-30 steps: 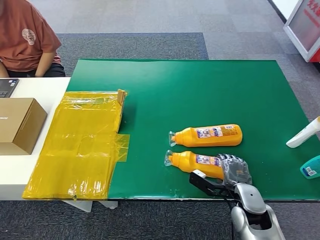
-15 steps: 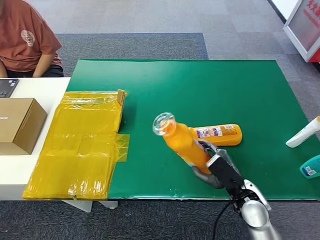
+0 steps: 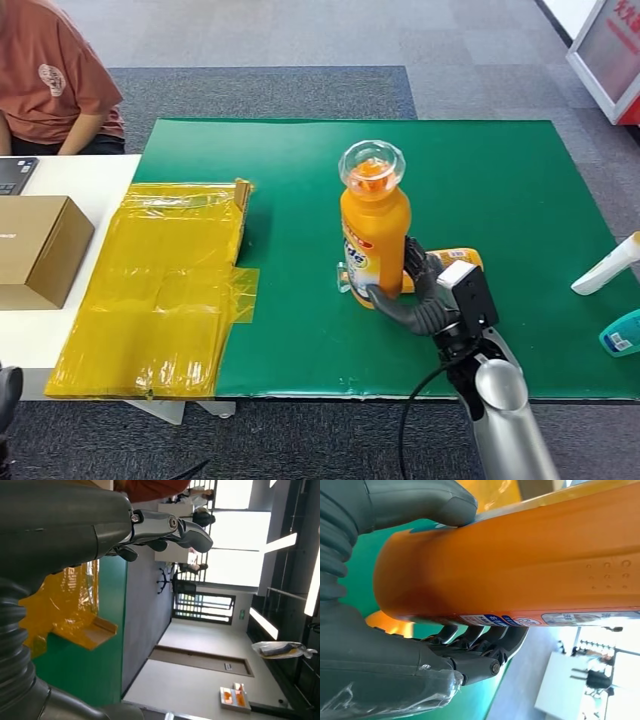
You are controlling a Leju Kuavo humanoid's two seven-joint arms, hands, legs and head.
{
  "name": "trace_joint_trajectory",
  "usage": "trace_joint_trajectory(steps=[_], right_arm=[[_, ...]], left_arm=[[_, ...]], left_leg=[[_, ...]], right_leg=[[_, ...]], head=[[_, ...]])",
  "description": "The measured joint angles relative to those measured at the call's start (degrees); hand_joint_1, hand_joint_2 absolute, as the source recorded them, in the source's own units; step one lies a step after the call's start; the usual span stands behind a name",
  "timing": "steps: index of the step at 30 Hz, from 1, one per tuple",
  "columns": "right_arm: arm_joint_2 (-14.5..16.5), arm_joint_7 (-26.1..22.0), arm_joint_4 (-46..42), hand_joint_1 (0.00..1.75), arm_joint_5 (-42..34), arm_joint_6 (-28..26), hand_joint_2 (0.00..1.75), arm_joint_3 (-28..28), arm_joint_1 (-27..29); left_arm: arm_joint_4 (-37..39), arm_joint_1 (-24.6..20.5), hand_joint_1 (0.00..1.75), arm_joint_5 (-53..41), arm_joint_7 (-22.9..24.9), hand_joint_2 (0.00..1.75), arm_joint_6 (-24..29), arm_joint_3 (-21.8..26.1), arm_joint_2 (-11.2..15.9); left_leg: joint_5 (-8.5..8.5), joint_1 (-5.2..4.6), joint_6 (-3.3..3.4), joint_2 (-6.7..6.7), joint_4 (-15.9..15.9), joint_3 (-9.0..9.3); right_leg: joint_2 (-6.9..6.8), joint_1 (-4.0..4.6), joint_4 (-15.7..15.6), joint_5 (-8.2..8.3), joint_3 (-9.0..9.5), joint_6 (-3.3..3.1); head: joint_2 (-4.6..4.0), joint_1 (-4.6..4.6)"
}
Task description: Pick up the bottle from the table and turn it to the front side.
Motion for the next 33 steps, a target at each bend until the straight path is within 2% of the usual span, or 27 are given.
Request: trace_joint_trajectory(steps=[3, 7, 11, 17, 23, 27, 33], right_arm=[[1.0, -0.3, 2.7, 1.75, -0.2, -0.3, 1.75, 1.9, -2.6], [2.1, -1.5, 7.0, 1.75, -0.2, -0.7, 1.75, 3.6, -5.0], [2.8, -2.3, 10.1, 1.75, -0.2, -0.7, 1.75, 4.6, -6.2], [3.1, -2.5, 12.7, 1.75, 0.3, -0.5, 1.75, 5.2, -7.0], [4.3, -4.0, 17.3, 1.75, 1.4, -0.6, 1.75, 6.3, -9.1], [5.5, -4.8, 20.1, 1.75, 2.5, -0.9, 1.75, 7.2, -10.2], [7.0, -5.3, 22.8, 1.75, 3.1, -1.0, 1.75, 8.6, -11.1]], left_arm=[[4.9, -4.2, 0.00, 2.4, 0.9, 1.75, 2.2, -5.1, 1.9], [11.0, -9.6, 0.00, 4.2, 1.6, 1.75, 2.6, -10.6, 3.7], [15.3, -12.9, 0.00, 4.3, 1.8, 1.75, 2.6, -14.3, 4.8], [18.8, -15.9, 0.00, 4.6, 3.6, 1.75, 0.5, -18.1, 6.0], [24.4, -21.7, 0.00, 4.4, 5.1, 1.75, -0.5, -27.9, 7.2], [28.0, -25.4, 0.00, 2.6, 6.9, 1.75, 1.3, -35.6, 7.6], [31.9, -30.2, 0.00, 0.0, 8.4, 1.75, 4.3, -41.9, 7.4]], left_leg=[[0.08, 0.00, 0.00, -0.01, 0.0, -0.01], [0.14, 0.00, 0.01, -0.02, 0.0, -0.02], [0.14, 0.00, 0.01, -0.03, 0.0, -0.03], [0.14, 0.00, 0.01, -0.03, 0.0, -0.08], [0.20, 0.00, 0.04, -0.03, 0.0, -0.10], [0.25, 0.00, 0.04, -0.05, 0.0, -0.13], [0.26, 0.00, 0.03, -0.05, 0.0, -0.13]], right_leg=[[0.00, 0.00, 0.0, 0.07, -0.01, 0.01], [0.00, 0.00, 0.0, 0.13, 0.00, 0.03], [0.00, 0.00, 0.0, 0.15, -0.02, 0.03], [-0.01, 0.00, 0.0, 0.13, -0.10, 0.03], [-0.01, 0.00, 0.0, 0.19, -0.11, 0.01], [-0.01, 0.00, 0.0, 0.24, -0.12, -0.01], [-0.01, 0.00, 0.0, 0.25, -0.14, -0.03]], head=[[0.00, 0.00], [0.00, 0.01], [0.00, 0.00], [0.00, -0.01], [0.00, 0.00], [0.00, 0.01], [0.00, -0.01]])
